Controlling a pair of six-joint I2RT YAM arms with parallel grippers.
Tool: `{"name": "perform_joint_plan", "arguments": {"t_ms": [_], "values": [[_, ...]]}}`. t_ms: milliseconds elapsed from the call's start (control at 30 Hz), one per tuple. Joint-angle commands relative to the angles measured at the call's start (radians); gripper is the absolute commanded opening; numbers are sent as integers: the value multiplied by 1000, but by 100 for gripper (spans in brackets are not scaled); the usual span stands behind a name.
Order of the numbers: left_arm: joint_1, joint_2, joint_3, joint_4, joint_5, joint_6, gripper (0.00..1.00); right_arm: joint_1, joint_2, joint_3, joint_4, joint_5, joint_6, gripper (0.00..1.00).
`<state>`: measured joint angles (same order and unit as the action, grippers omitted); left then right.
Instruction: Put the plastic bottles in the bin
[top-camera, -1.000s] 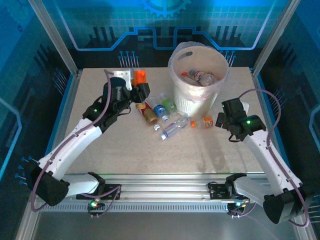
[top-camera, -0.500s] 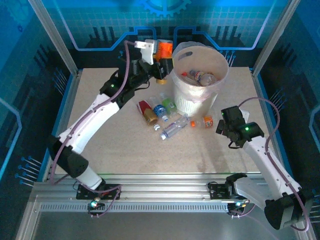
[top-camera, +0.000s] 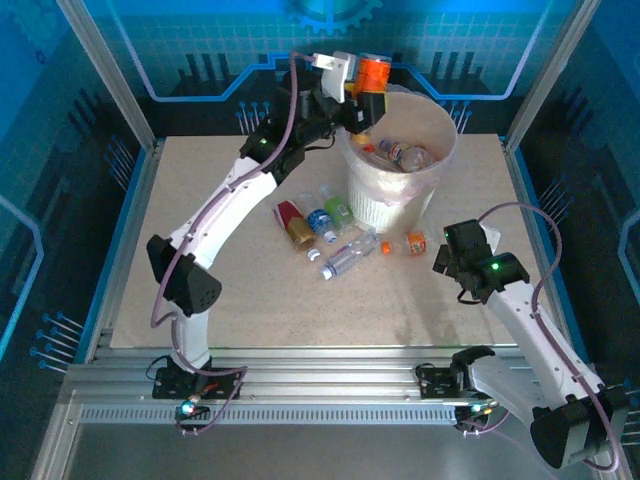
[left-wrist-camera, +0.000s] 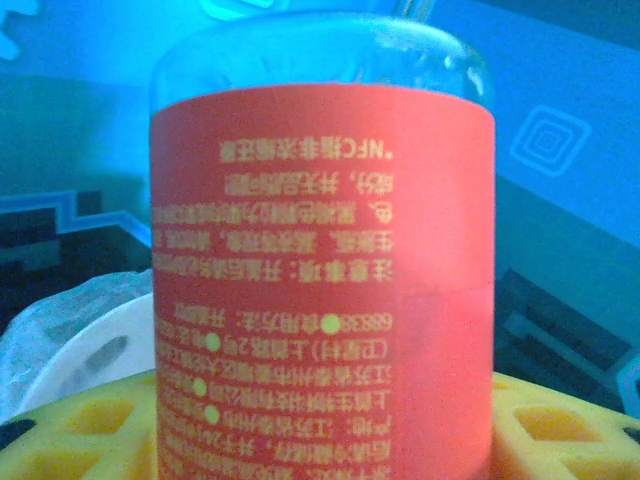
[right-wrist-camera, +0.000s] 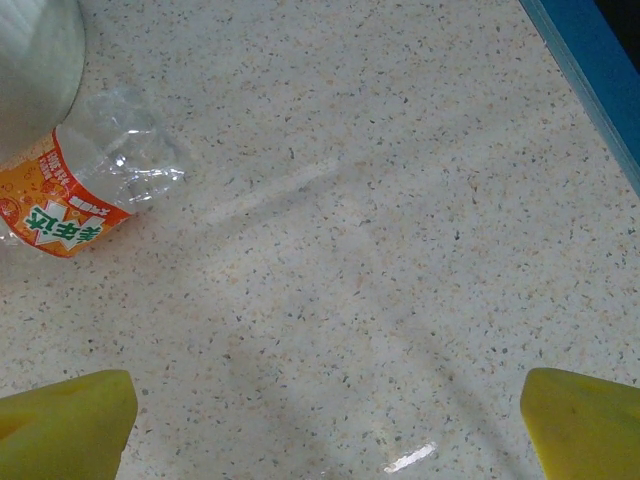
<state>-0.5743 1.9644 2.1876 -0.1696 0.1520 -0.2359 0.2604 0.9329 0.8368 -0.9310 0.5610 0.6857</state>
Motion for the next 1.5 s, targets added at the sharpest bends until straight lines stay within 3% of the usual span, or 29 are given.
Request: {"name": "perform_joint_plan", "arguments": {"t_ms": [0, 400, 1300, 1467], "values": [[-10, 60, 107, -25, 66, 10, 41, -18, 3, -7, 4, 5, 26, 100], [-19, 229, 257, -86, 183, 23, 41, -17, -8, -10, -10, -1, 35, 100], [-44, 334, 299, -143, 178, 106, 42, -18, -46, -23, -25, -1, 49, 100], [-45, 366, 316, -144, 181, 106, 49, -18, -39, -19, -23, -2, 48, 100]]}}
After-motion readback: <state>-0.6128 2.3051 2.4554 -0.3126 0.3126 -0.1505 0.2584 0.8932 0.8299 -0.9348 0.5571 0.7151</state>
